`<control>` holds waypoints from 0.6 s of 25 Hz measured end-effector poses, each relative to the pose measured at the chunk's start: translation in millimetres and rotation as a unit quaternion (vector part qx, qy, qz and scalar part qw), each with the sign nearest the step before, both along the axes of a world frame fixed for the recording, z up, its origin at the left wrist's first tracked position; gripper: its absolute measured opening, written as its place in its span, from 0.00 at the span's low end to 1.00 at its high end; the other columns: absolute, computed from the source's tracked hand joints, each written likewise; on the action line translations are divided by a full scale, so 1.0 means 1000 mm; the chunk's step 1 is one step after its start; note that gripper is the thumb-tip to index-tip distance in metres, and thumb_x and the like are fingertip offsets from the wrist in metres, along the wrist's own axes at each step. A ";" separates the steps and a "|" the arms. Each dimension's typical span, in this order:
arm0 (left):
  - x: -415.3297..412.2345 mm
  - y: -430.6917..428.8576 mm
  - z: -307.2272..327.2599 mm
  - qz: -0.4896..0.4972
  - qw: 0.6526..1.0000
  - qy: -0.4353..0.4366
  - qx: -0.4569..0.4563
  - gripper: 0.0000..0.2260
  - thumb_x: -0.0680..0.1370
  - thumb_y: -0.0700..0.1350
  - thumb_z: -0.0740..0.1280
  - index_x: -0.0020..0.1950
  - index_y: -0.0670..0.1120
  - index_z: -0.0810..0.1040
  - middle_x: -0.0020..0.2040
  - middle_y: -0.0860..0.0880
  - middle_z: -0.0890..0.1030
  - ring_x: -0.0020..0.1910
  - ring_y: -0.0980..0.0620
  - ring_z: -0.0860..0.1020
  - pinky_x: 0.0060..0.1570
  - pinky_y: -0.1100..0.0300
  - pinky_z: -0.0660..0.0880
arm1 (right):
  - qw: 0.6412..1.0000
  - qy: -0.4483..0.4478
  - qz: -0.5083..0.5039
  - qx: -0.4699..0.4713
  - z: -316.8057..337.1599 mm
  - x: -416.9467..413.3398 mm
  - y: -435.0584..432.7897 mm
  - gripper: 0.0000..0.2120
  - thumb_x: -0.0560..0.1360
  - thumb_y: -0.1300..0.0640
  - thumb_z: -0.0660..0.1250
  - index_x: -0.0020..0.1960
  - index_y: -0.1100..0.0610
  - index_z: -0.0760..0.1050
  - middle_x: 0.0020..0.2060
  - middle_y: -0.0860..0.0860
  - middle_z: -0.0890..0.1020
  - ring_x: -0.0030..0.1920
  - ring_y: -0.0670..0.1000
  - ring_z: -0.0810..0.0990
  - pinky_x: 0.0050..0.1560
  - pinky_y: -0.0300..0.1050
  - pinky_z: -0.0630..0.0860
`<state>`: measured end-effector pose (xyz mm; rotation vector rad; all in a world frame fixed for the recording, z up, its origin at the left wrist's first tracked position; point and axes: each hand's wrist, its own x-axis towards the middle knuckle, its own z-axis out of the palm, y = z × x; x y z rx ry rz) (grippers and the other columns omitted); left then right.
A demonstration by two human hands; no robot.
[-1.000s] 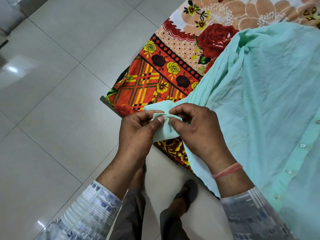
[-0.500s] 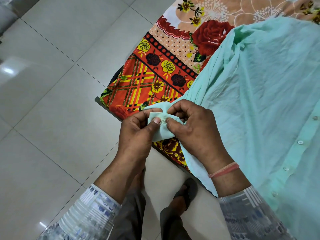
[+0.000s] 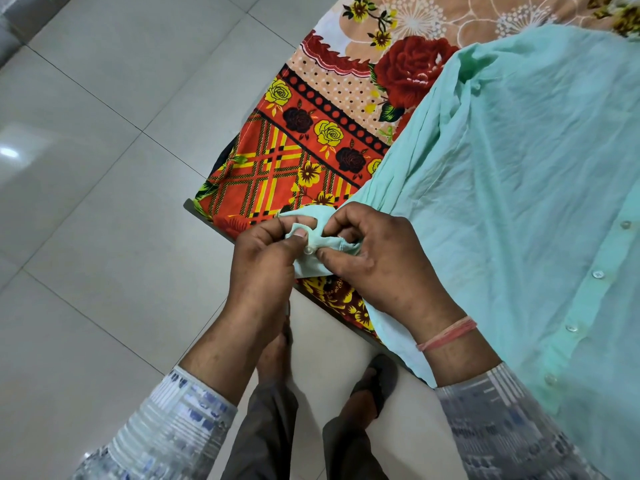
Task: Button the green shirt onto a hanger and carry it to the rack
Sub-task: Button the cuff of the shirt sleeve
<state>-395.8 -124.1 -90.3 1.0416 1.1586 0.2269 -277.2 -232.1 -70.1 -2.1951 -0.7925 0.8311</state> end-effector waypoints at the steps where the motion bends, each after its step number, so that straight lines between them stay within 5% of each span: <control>1: -0.001 0.002 0.000 -0.005 1.000 -0.002 -0.005 0.08 0.84 0.37 0.68 0.55 0.42 0.88 0.52 0.42 0.90 0.54 0.41 0.88 0.48 0.51 0.85 | 1.000 0.011 -0.002 0.000 0.000 -0.001 0.000 0.10 0.73 0.51 0.79 0.52 0.48 0.82 0.37 0.41 0.81 0.37 0.41 0.82 0.38 0.34 0.77; 4: -0.006 0.009 0.004 -0.037 0.999 -0.025 -0.012 0.06 0.80 0.40 0.74 0.55 0.43 0.88 0.51 0.46 0.90 0.52 0.48 0.88 0.47 0.54 0.86 | 0.998 0.053 -0.017 0.010 -0.002 0.002 0.000 0.09 0.75 0.50 0.78 0.52 0.48 0.82 0.42 0.45 0.83 0.42 0.41 0.83 0.41 0.34 0.79; 6: -0.011 0.012 0.005 -0.078 0.995 0.011 0.062 0.10 0.74 0.42 0.80 0.56 0.47 0.88 0.51 0.52 0.90 0.49 0.58 0.88 0.46 0.57 0.86 | 0.999 0.029 -0.012 0.007 -0.006 0.005 0.001 0.06 0.78 0.50 0.75 0.54 0.48 0.82 0.44 0.44 0.83 0.49 0.43 0.83 0.48 0.42 0.82; 10: -0.019 0.022 0.001 -0.072 0.975 0.108 0.181 0.13 0.73 0.49 0.83 0.54 0.54 0.86 0.49 0.51 0.88 0.47 0.51 0.88 0.46 0.46 0.87 | 0.991 -0.128 -0.021 0.036 -0.014 -0.003 0.012 0.08 0.79 0.52 0.71 0.57 0.49 0.83 0.44 0.35 0.77 0.57 0.53 0.80 0.59 0.60 0.80; 15: -0.022 0.052 0.007 -0.065 0.943 0.174 0.276 0.09 0.80 0.59 0.72 0.58 0.60 0.79 0.41 0.55 0.84 0.44 0.54 0.85 0.49 0.42 0.85 | 0.974 -0.205 -0.077 0.055 -0.016 -0.004 0.022 0.11 0.79 0.56 0.70 0.61 0.51 0.82 0.62 0.48 0.82 0.67 0.52 0.75 0.69 0.51 0.74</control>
